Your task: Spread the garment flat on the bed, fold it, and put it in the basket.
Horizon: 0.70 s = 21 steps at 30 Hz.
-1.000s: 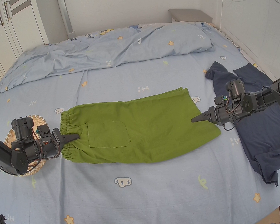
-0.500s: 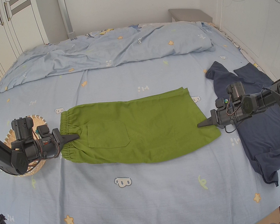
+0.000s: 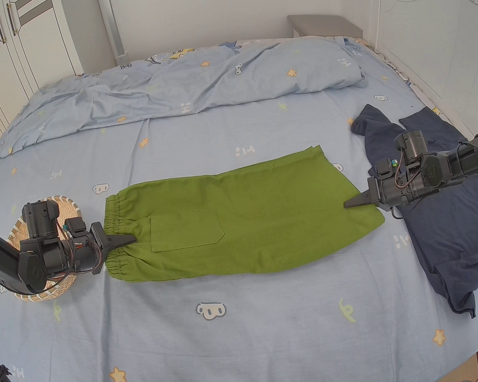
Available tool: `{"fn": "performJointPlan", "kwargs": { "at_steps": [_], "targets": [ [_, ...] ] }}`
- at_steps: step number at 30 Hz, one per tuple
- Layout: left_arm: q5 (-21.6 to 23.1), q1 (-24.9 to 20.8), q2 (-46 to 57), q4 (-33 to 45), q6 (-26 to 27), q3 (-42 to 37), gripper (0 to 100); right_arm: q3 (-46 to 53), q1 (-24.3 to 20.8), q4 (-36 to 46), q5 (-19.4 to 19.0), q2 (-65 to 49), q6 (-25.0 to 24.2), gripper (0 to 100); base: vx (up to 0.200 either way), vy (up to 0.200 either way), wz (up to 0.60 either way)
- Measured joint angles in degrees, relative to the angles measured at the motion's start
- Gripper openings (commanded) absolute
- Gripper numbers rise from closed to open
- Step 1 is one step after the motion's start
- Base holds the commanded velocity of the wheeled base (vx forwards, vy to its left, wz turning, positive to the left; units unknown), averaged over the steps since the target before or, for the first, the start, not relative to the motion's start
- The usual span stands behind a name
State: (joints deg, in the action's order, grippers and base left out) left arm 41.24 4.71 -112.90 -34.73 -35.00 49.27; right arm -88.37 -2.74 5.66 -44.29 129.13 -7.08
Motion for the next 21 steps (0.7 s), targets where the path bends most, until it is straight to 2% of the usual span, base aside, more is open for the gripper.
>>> {"fn": "performJointPlan", "kwargs": {
  "at_steps": [5, 13, 21],
  "targets": [
    [0.0, 0.1, 0.4, 7.3, 1.2, 2.1, 0, 3.5, 0.1, 0.3, 0.1, -3.2, 0.0, 0, 0.0, 0.0, 0.0],
    [0.0, 0.2, 1.5, 12.2, 2.9, 3.3, 0, 10.2, 0.4, 0.4, 0.2, -8.3, 0.1, 0, 0.0, 0.0, 0.0],
    [-0.2, 0.9, 2.7, 18.5, 10.6, 0.1, 0, 23.3, 0.5, -0.3, 0.3, -14.6, 1.6, 0, 0.0, 0.0, 0.0]
  ]
}}
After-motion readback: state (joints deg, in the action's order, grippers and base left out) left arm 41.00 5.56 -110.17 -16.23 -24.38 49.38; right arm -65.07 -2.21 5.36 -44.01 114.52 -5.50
